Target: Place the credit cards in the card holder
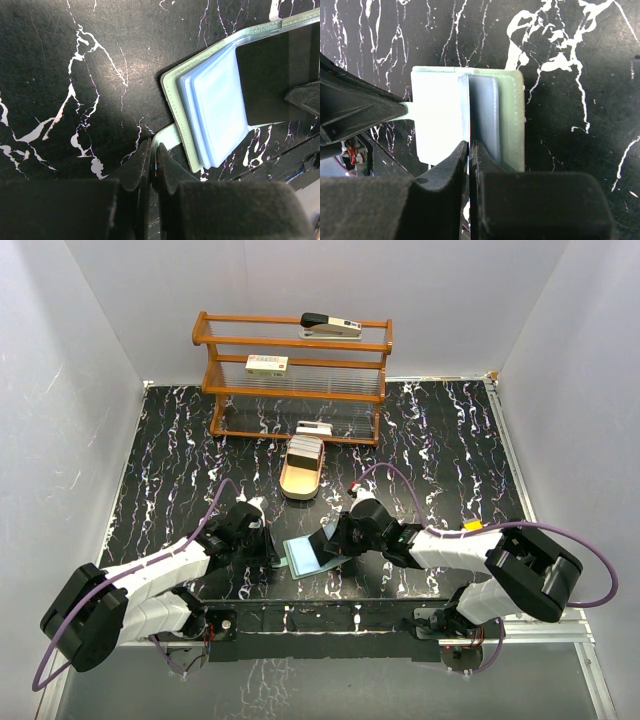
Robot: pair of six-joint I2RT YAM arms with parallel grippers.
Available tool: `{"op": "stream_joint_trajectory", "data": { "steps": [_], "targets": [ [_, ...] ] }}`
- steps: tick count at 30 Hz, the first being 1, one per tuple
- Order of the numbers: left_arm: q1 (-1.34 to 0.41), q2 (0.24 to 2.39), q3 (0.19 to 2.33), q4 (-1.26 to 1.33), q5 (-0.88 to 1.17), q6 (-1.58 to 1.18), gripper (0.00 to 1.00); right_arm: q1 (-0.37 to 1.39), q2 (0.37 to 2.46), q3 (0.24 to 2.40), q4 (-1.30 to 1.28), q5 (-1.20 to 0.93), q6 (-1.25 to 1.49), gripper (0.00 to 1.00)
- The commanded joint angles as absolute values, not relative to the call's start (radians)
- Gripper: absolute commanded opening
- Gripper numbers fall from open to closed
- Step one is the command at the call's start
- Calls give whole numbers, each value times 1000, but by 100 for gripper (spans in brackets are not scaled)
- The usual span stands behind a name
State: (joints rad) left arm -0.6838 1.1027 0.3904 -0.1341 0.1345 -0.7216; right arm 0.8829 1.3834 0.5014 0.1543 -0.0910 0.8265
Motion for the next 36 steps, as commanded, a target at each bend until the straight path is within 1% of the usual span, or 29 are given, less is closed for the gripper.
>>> {"op": "stream_joint_trajectory", "data": {
  "steps": [1,6,10,20,29,36],
  "targets": [
    [-689,1098,373,-129,126,-730,0,879,1387,465,170,-68,840,4],
    [-689,1100,373,-129,126,-732,0,879,1408,480,149,-85,826,12],
    [-689,1103,376,-129,125,-730,0,874,1427,501,116,-92,791,14],
    [-689,1117,377,-125,123,-725,0,867,1466,525,119,-133,750,10],
    [-689,1122,384,-142,100,-714,0,819,1451,550,36,-173,704,8],
    [-690,1127,401,-161,90,-703,0,766,1459,565,-15,-262,633,8]
  ]
}}
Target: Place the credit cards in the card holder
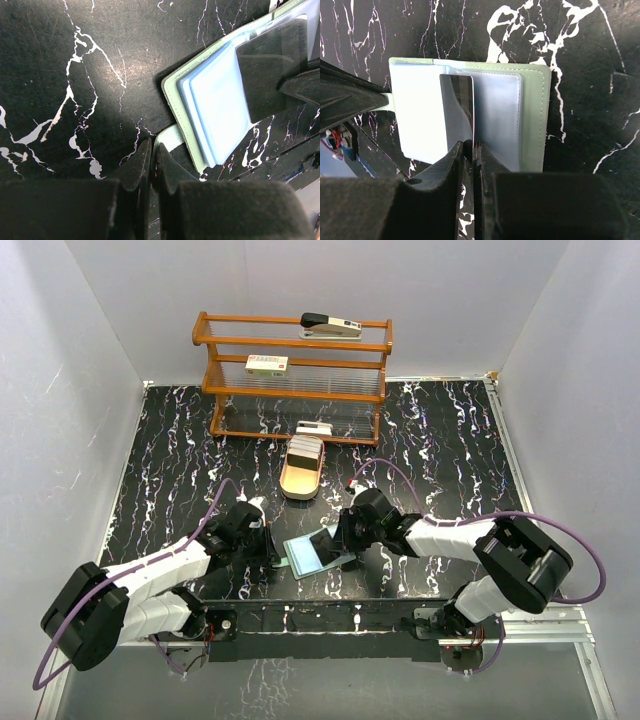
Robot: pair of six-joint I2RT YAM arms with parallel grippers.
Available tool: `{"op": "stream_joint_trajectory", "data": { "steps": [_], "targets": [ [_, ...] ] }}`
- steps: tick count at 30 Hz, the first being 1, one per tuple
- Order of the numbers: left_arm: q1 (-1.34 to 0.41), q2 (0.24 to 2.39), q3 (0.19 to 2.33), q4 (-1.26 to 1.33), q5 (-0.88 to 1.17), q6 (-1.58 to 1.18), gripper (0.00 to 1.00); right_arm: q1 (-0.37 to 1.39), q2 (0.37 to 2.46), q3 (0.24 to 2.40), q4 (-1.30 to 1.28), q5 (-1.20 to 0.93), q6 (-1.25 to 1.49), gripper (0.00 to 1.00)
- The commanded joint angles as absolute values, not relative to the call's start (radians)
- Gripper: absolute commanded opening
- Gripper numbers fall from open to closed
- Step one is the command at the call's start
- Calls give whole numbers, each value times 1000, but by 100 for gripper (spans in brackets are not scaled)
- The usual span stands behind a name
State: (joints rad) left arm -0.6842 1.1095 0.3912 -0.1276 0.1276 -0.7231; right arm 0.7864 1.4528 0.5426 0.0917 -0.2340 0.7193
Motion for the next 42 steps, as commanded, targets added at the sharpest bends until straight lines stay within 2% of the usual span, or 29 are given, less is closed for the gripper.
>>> {"op": "stream_joint_trajectory", "data": {
  "steps": [1,13,25,31,38,42],
  "targets": [
    [-690,1130,405,-160,92,-700,0,766,1463,567,-19,-276,623,8],
    [-690,1136,410,-163,94,-704,0,766,1554,617,-9,-344,601,9],
    [-689,1139,394,-132,124,-726,0,766,1550,547,170,-354,741,9],
    [-689,1135,379,-108,136,-740,0,784,1541,541,167,-336,771,18],
    [-689,1126,376,-110,137,-744,0,787,1457,606,-64,-188,716,32],
    [-689,1124,381,-114,133,-741,0,786,1439,633,-129,-175,691,35]
  ]
}}
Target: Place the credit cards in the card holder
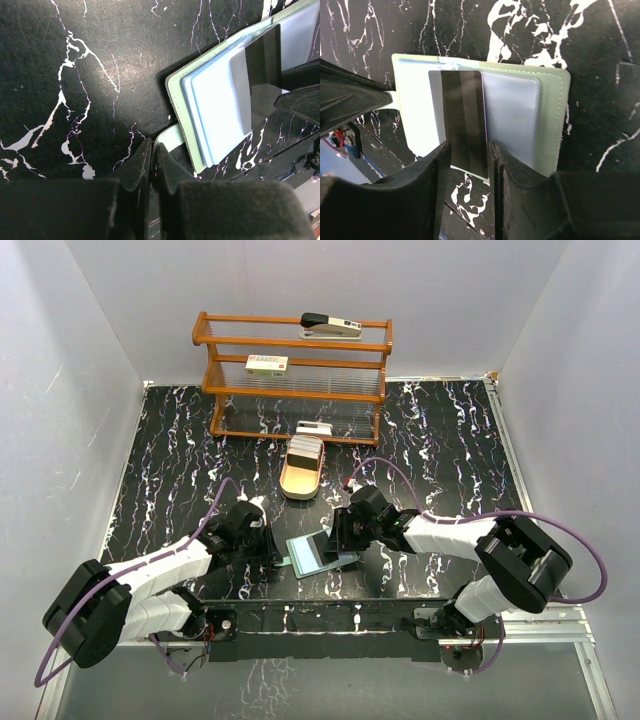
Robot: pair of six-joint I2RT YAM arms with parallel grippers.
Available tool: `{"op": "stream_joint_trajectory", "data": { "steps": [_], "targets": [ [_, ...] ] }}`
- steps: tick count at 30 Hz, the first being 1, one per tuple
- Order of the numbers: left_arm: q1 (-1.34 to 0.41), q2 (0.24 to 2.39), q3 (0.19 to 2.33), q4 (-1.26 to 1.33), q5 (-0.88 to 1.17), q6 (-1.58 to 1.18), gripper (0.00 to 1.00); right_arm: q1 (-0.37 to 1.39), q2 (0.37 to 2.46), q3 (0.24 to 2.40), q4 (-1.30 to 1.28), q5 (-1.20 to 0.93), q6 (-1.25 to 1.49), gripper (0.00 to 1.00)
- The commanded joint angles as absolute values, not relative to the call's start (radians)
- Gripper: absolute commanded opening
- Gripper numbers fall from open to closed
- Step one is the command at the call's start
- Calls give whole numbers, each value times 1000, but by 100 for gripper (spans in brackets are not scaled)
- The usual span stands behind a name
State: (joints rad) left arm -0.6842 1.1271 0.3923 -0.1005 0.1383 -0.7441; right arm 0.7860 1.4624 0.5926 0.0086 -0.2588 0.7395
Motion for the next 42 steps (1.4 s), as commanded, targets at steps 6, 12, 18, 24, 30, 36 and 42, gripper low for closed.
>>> {"op": "stream_joint_trajectory", "data": {
  "steps": [6,12,18,24,30,36,42],
  "targets": [
    [-689,1140,392,-109,141,-737,0,792,1439,668,-147,-179,671,40],
    [-690,1159,400,-103,152,-734,0,797,1464,676,-104,-214,663,41],
    [-688,1160,402,-98,158,-736,0,808,1504,679,-46,-250,661,45],
    [-689,1165,411,-99,160,-730,0,828,1534,702,-4,-283,651,45],
    [-689,1175,406,-82,165,-732,0,851,1557,717,40,-322,667,45],
    [-690,1163,400,-80,164,-739,0,875,1577,725,77,-336,708,43],
    [-688,1163,404,-86,163,-725,0,880,1546,706,112,-341,748,38]
  ]
}}
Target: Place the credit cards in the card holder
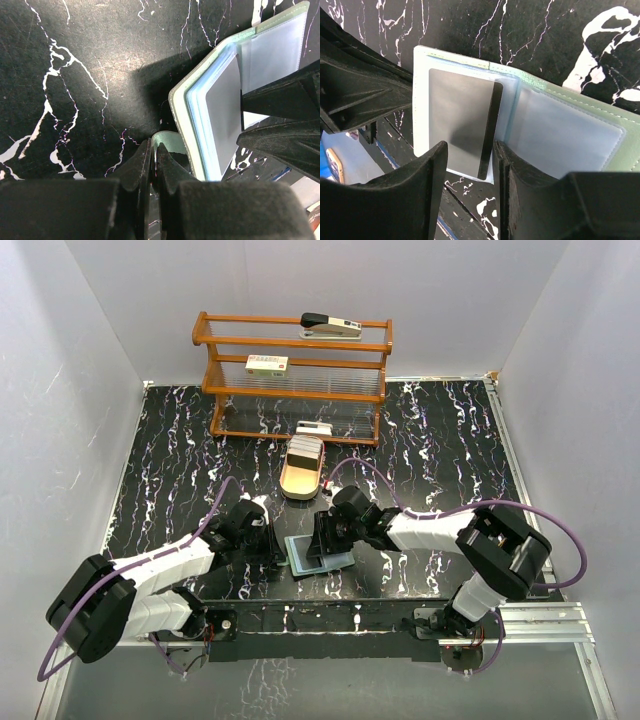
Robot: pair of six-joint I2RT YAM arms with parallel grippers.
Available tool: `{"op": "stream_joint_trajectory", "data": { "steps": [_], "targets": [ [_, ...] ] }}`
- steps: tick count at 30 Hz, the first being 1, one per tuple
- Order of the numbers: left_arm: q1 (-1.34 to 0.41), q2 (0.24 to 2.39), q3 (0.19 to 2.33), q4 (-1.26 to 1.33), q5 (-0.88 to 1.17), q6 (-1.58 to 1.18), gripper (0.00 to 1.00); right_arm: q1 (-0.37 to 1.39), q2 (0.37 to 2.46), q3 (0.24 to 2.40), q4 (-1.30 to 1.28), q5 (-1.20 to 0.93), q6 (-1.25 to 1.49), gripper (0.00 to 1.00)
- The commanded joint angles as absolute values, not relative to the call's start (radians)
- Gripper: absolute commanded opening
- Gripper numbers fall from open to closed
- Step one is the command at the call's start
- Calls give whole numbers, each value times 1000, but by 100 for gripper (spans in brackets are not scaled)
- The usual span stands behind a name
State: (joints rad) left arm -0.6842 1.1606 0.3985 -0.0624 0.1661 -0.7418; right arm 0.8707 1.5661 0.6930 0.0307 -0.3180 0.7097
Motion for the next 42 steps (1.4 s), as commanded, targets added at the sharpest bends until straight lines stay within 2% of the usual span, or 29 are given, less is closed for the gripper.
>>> {"op": "stream_joint_trajectory", "data": {
  "steps": [1,6,10,14,20,32,42],
  "targets": [
    [-689,1165,405,-82,167,-723,0,880,1539,699,124,-345,760,38],
    [-689,1167,401,-74,169,-730,0,880,1527,671,167,-352,803,35],
    [-689,1164,412,-96,151,-721,0,880,1512,693,102,-312,757,36],
    [-689,1147,423,-124,141,-707,0,879,1470,778,-75,-204,639,41],
    [-689,1125,413,-123,128,-699,0,875,1443,913,-185,-116,476,46],
    [-689,1095,393,-95,126,-673,0,774,1638,1282,-287,95,89,52],
    [-689,1103,420,-91,96,-650,0,736,1854,1539,-284,105,-127,60]
  ]
}}
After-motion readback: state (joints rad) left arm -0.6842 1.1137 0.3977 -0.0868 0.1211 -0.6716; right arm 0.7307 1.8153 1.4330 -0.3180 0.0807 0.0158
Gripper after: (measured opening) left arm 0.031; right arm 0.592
